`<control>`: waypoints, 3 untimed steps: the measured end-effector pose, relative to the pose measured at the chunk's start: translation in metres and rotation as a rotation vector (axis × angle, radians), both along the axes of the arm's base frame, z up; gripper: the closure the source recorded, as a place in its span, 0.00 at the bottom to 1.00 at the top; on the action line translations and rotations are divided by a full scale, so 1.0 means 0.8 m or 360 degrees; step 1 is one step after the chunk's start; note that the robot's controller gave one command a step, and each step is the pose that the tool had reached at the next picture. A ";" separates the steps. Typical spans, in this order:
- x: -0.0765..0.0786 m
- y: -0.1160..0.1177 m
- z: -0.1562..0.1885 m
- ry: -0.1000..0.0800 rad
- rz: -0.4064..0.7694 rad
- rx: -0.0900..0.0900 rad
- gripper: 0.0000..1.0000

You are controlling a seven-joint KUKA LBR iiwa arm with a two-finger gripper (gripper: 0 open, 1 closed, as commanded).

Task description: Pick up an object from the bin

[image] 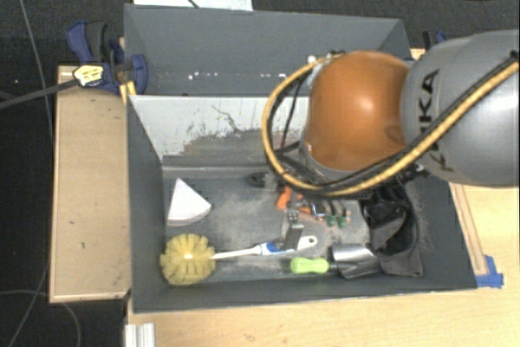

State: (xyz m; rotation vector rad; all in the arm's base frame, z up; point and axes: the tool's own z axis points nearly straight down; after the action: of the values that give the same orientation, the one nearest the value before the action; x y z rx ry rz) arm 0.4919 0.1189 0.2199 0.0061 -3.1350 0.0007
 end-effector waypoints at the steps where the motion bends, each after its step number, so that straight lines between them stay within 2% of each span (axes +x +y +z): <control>1: 0.002 -0.001 0.006 -0.0014 -0.0012 0.0002 0.00; 2: 0.014 -0.003 -0.180 -0.0012 -0.0009 0.0004 0.00; 3: -0.008 -0.009 -0.073 -0.0018 -0.0030 0.0004 0.00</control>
Offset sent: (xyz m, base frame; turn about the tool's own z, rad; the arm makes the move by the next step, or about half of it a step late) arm 0.0094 -0.0026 -0.1499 0.0022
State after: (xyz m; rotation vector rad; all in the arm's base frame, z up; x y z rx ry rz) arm 0.4854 0.1120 0.1612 -0.0236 -3.1465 -0.0038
